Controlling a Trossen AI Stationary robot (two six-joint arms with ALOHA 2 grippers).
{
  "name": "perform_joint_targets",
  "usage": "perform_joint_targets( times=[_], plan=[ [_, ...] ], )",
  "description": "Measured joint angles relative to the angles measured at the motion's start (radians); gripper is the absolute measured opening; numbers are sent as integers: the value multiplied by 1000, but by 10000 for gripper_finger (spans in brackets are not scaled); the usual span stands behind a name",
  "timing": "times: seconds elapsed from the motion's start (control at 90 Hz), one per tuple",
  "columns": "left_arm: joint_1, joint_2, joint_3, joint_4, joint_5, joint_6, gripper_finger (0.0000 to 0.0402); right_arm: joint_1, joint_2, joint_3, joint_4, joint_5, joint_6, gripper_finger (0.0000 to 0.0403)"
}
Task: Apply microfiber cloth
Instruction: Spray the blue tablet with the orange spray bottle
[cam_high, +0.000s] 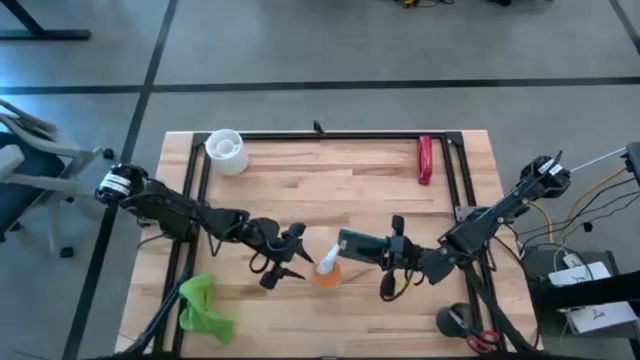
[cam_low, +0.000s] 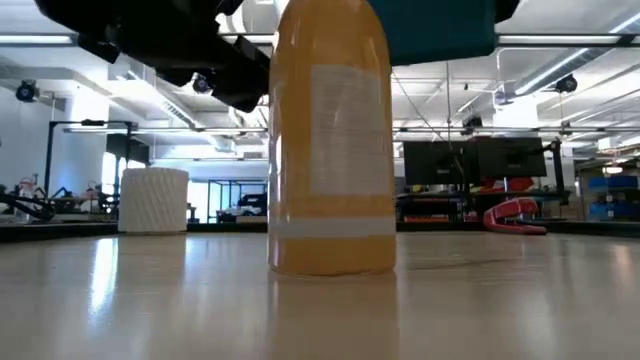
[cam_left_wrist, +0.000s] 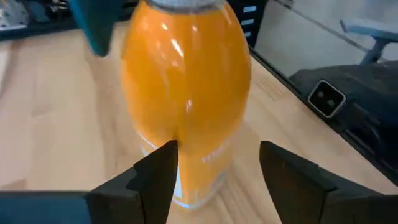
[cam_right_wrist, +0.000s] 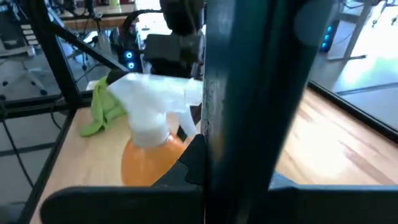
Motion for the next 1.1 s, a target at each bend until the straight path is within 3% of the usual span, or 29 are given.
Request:
perform_joint_targets(
  times=[0.289, 0.467, 0.611, 0.933, 1.1],
  plan=[
    [-27, -80, 0, 1, 2, 24, 185, -26, 15, 0, -31, 3, 4, 3],
    [-5, -140, 1, 120, -20, 84, 191, -43, -14, 0, -119, 57, 46, 3],
    [17, -141, 1, 148, -20, 88, 232, -73, -34, 0, -211, 54, 93, 3],
    [61, -102, 1, 165, -20, 64, 367, -123, -87, 0, -327, 35, 144, 3],
    [61, -98, 5, 201, -20, 62, 397, -126, -82, 0, -329, 14, 147, 3]
  ],
)
